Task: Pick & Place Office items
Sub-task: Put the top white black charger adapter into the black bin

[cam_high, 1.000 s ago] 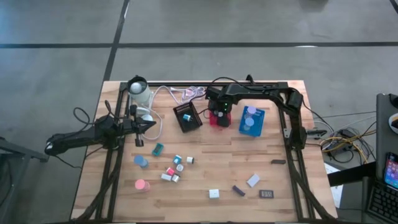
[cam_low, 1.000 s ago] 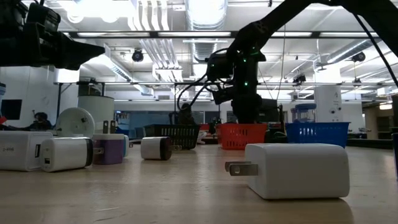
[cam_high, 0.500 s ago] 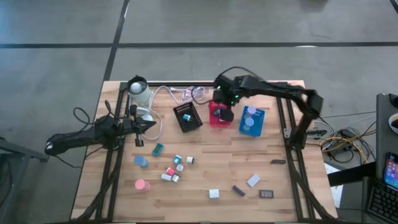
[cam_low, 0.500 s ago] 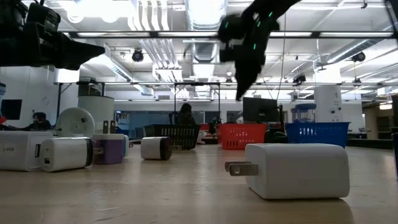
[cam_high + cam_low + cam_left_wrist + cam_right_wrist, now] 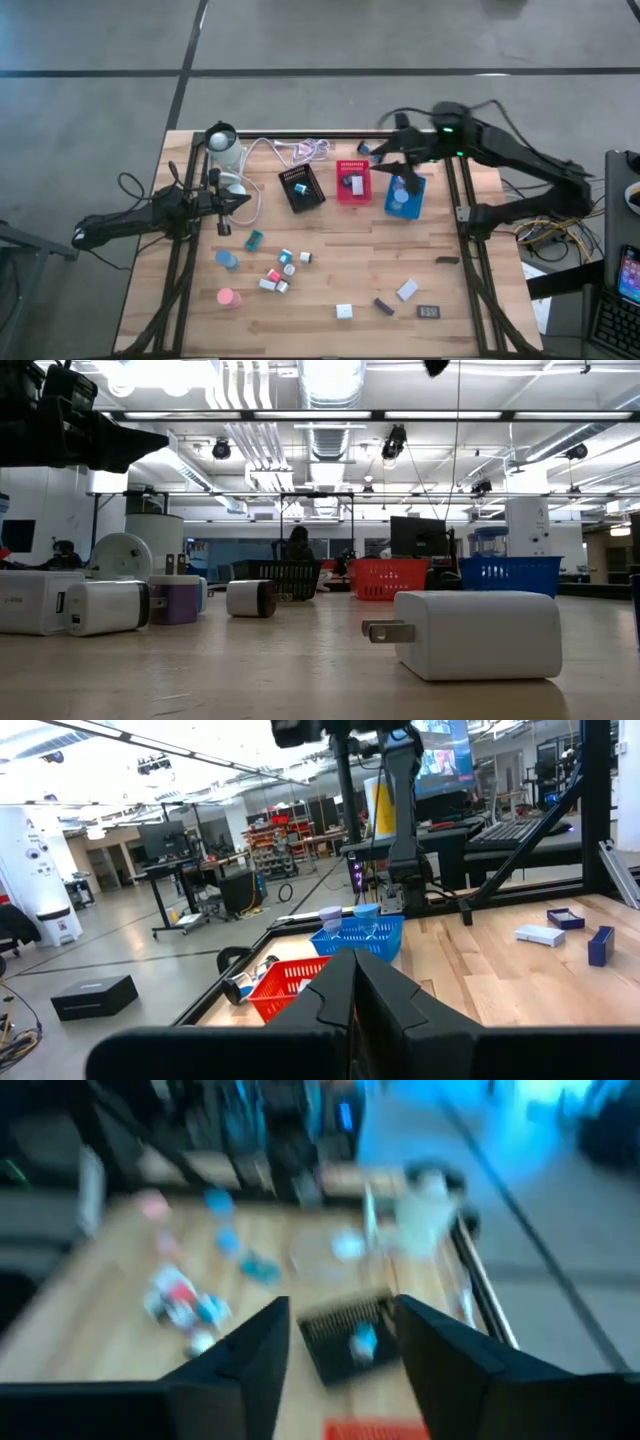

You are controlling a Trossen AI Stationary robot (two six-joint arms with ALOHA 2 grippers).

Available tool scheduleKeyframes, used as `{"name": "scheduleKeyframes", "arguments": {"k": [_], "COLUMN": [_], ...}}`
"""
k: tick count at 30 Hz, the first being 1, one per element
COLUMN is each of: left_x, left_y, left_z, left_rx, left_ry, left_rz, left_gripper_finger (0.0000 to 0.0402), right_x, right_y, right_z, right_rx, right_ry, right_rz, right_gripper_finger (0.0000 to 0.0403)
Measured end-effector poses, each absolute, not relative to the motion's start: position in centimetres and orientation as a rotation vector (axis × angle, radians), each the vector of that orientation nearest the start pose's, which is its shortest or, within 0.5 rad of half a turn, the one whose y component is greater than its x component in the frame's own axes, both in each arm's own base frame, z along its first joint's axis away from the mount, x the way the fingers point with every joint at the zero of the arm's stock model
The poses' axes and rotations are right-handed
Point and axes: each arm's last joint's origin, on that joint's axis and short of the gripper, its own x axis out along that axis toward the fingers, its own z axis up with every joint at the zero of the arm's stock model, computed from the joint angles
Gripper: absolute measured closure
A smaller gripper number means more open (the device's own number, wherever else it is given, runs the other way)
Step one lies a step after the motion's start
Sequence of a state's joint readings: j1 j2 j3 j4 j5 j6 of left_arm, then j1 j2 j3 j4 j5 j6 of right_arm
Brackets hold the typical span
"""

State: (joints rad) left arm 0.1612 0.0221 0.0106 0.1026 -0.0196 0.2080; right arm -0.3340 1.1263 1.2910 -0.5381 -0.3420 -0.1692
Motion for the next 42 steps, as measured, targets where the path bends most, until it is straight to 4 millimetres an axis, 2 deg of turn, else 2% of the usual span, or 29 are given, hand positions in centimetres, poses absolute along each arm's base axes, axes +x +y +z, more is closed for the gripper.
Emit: {"name": "scheduleKeyframes", "arguments": {"k": [3,7,13,20,28,37,42], "left_x": [9.7,9.7,9.7,9.7,9.7,9.7,9.7], "left_y": [1.6,1.6,1.6,1.6,1.6,1.6,1.6], "left_z": [17.5,17.5,17.5,17.5,17.5,17.5,17.5], "left_rx": [0.213,0.213,0.212,0.21,0.209,0.203,0.199], "left_ry": [-0.072,-0.072,-0.073,-0.073,-0.073,-0.074,-0.074], "left_rz": [0.189,0.189,0.19,0.189,0.189,0.19,0.189], "left_gripper_finger": [0.0388,0.0388,0.0388,0.0388,0.0388,0.0388,0.0388], "right_x": [19.3,16.6,14.3,13.9,13.6,12.8,12.9], "right_y": [-5.6,-4.7,-3.9,-3.5,-3.6,-3.3,-3.3], "right_z": [40.8,40.0,38.0,34.6,30.4,26.9,25.6], "right_rx": [-0.045,-0.048,-0.028,0.015,0.024,0.026,0.023], "right_ry": [0.233,0.14,0.076,0.063,0.069,-0.032,-0.162], "right_rz": [0.041,0.033,0.038,0.126,0.035,0.036,0.043], "right_gripper_finger": [0.0279,0.0331,0.0388,0.0394,0.0394,0.0394,0.0394]}}
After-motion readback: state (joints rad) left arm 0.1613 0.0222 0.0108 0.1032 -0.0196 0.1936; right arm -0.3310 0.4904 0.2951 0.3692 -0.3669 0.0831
